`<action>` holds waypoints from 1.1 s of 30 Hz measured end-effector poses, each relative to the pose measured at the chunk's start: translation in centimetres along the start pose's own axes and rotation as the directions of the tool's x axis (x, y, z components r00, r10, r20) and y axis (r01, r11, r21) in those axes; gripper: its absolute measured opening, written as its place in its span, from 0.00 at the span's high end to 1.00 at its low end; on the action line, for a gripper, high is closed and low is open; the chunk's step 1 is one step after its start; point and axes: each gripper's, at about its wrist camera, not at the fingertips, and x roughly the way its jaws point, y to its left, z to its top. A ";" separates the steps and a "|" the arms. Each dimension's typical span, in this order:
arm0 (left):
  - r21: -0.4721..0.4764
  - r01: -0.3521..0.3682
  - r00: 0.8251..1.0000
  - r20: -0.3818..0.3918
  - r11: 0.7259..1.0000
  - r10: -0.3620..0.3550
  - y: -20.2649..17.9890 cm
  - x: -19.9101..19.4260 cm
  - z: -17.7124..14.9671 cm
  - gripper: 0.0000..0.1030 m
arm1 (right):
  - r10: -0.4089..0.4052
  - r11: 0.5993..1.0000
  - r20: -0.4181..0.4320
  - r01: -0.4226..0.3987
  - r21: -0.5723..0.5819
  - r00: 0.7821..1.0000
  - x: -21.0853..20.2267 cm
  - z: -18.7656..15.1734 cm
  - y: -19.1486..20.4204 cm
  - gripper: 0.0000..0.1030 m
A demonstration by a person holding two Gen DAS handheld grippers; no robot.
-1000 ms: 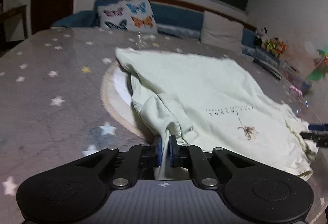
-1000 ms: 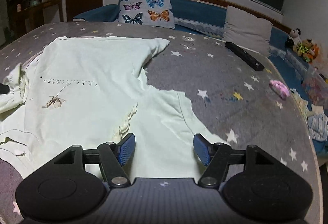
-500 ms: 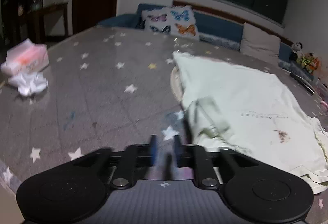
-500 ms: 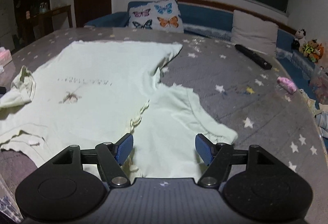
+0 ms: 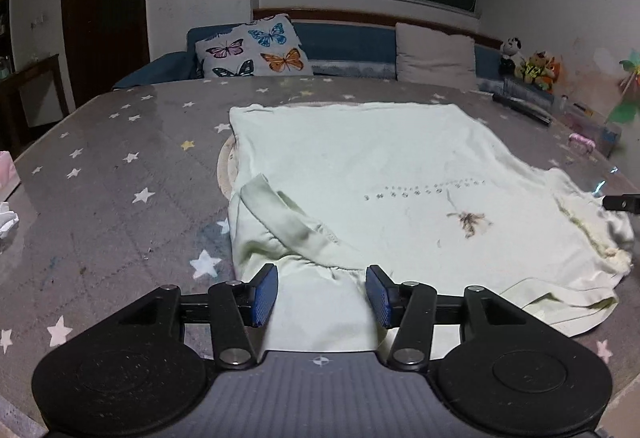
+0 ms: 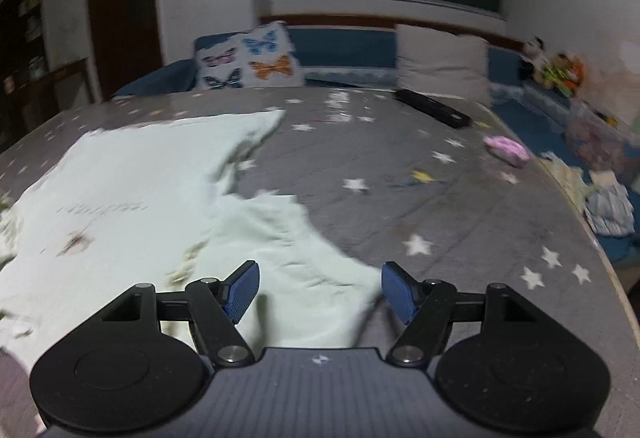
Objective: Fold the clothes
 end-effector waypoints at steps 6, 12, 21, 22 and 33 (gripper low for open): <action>0.000 -0.021 1.000 -0.020 1.000 0.021 0.5 0.7 -0.4 0.50 | 0.021 0.995 -0.046 -0.016 0.102 0.999 1.4 -0.6 -1.4 0.80; -0.005 -0.039 0.999 -0.031 0.999 0.039 1.5 0.9 -0.7 0.52 | -0.048 0.994 0.037 0.044 0.098 0.998 -3.2 -1.6 -0.1 0.94; -0.007 -0.058 0.998 -0.022 0.998 0.058 2.3 0.4 -0.6 0.55 | -0.104 0.990 -0.021 0.106 0.098 0.994 -3.6 -3.3 0.2 0.82; -0.014 -0.063 0.998 -0.022 0.998 0.062 2.5 0.3 -0.7 0.55 | -0.114 0.990 -0.002 0.114 0.087 0.993 -3.9 -3.0 0.3 0.80; -0.032 -0.105 0.994 0.022 0.994 0.106 3.1 -1.6 -0.1 0.53 | 0.009 1.000 0.039 -0.010 0.016 0.999 -2.7 -1.8 2.3 0.59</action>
